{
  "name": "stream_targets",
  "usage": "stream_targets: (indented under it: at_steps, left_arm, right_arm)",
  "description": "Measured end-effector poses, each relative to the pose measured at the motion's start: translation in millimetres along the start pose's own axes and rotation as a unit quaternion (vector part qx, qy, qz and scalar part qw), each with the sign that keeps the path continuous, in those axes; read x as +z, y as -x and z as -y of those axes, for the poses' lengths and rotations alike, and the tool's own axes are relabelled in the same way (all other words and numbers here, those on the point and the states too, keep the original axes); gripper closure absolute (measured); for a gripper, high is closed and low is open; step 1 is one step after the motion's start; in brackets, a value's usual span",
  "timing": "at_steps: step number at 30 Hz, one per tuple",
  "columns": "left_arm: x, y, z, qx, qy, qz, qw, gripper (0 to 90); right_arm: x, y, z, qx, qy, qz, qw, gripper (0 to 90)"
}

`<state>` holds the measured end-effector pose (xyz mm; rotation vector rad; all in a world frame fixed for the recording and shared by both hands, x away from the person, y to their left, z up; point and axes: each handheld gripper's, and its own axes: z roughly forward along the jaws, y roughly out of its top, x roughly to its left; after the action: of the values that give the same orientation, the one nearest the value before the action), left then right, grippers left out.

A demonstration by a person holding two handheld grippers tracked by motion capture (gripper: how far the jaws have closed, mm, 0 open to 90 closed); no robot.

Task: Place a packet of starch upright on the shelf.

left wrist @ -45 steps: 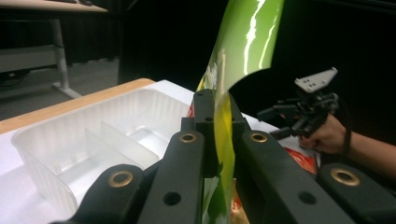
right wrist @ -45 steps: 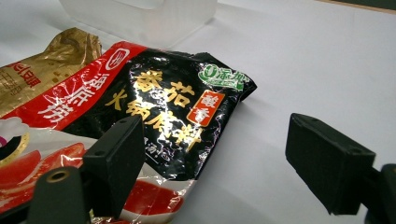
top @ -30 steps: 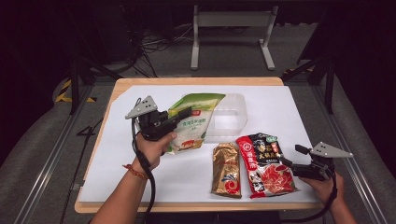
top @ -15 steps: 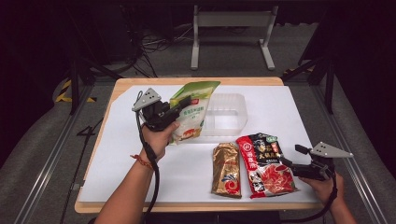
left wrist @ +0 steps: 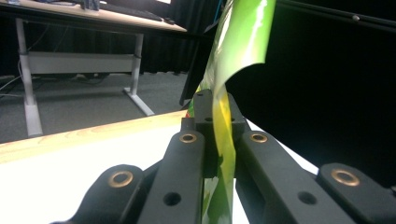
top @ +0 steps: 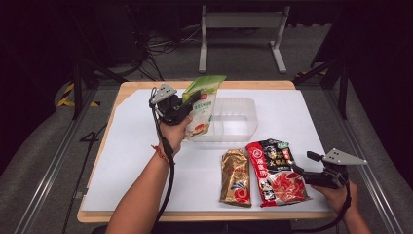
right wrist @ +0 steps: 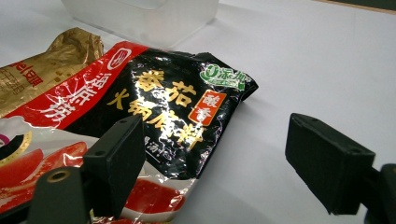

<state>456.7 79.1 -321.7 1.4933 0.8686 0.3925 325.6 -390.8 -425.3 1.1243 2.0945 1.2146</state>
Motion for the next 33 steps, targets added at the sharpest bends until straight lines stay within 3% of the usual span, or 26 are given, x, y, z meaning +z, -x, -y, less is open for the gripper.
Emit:
stream_targets:
  at_steps: [5,7,15,16,21,22,28,31,33]
  left_arm:
    - [15.6,-3.0,-1.9,-0.004,-0.003,-0.022,0.9998,90.0]
    - [22.0,-4.2,-2.7,0.003,-0.004,-0.038,0.9993,90.0]
    - [36.4,-8.8,-7.0,-0.004,0.004,-0.060,0.9982,90.0]
    - [41.4,-8.5,-9.0,0.006,0.002,-0.070,0.9975,90.0]
    - [52.1,-10.8,-11.1,0.003,0.001,-0.084,0.9965,90.0]
    - [57.2,-11.3,-12.3,0.007,0.003,-0.096,0.9953,90.0]
    - [67.1,-12.9,-15.7,0.008,0.008,-0.108,0.9941,90.0]
    - [72.2,-12.7,-16.8,0.023,0.013,-0.118,0.9927,90.0]
    - [74.4,-15.2,-15.8,0.015,0.014,-0.119,0.9927,90.0]
  right_arm:
    - [0.2,-0.1,-0.1,0.002,-0.001,-0.001,1.0000,20.7]
    - [0.0,0.1,0.0,0.000,0.000,0.000,1.0000,20.7]
    - [-0.3,-0.3,0.2,0.001,-0.002,0.001,1.0000,20.7]
    - [-0.2,-0.2,0.2,0.000,-0.002,0.001,1.0000,20.7]
    - [-0.5,-0.9,0.2,0.001,-0.001,0.001,1.0000,20.7]
    - [-0.7,-0.5,0.5,0.000,-0.002,0.001,1.0000,20.7]
    - [-2.0,-0.4,0.7,0.002,0.001,0.002,1.0000,20.7]
    - [-2.0,-0.2,0.8,-0.001,0.002,0.001,1.0000,20.7]
    - [-1.8,-0.6,1.0,0.003,0.000,0.001,1.0000,20.7]
